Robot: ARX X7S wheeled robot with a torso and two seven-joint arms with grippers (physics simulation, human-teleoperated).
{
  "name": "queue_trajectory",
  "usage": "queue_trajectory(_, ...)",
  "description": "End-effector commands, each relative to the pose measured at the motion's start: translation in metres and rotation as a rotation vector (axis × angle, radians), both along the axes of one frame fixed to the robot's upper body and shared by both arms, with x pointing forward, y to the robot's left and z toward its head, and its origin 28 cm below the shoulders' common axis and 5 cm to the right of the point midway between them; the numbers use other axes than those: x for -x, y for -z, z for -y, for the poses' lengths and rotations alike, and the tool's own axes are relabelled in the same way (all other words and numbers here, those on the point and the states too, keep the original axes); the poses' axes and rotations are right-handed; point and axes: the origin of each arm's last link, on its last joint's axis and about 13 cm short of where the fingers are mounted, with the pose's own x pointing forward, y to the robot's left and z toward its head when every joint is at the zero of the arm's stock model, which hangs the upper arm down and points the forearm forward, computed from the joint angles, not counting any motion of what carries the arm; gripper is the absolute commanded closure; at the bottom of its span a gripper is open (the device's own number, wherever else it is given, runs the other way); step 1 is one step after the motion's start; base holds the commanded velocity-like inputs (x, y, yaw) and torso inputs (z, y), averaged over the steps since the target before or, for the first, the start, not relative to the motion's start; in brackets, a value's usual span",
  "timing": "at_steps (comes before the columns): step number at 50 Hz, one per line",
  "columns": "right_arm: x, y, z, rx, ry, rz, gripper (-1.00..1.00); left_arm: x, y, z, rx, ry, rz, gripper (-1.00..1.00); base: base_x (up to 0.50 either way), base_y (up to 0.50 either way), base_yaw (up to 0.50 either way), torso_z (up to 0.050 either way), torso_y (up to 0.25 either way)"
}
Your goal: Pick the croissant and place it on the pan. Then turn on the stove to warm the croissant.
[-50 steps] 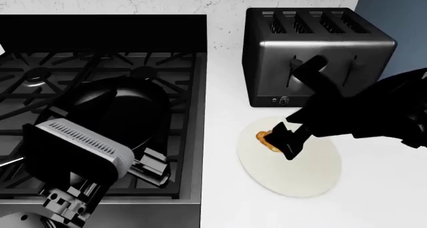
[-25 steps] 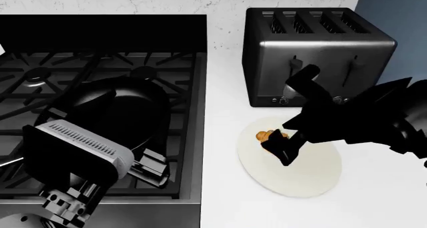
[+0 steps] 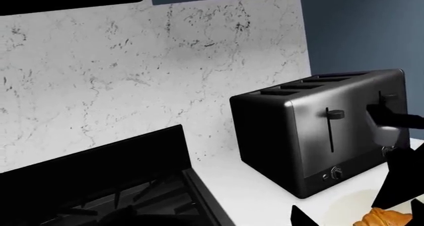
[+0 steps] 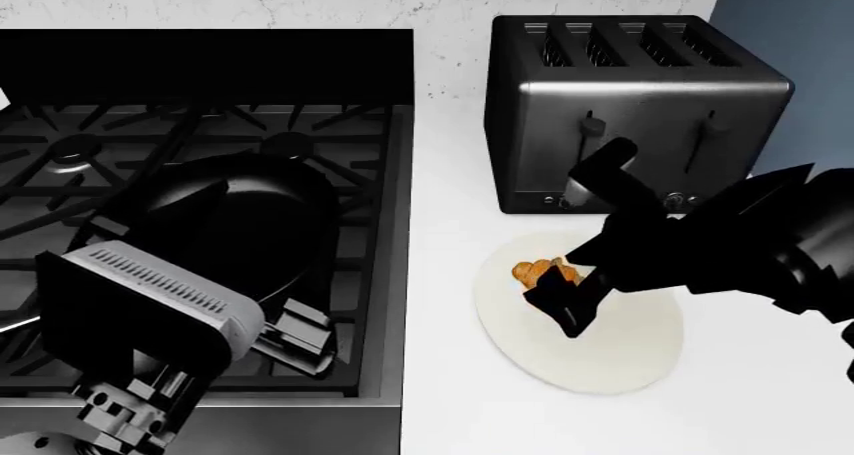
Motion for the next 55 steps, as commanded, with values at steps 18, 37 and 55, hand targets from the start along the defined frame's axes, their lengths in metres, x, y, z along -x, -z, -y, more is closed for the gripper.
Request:
queue_trajectory(18,-0.003,0.008,0.0,0.024,0.007,-0.01,-1.0,0.0,0.0,-0.001,0.001,0.0,0.002,-1.0,0.0,0.0,0.0,0.0,0.0)
queue_trajectory(37,0.001,0.002,0.0,0.02,-0.003,0.009,1.0,0.001,-0.001,-0.001,0.004,0.0,0.005,-1.0,0.0,0.0,0.0,0.0,0.0)
queue_trajectory(55,0.006,-0.013,0.001,0.013,0.009,0.071,1.0,0.005,-0.004,-0.001,0.008,0.004,0.016,-1.0,0.0,0.0,0.0,0.0,0.0)
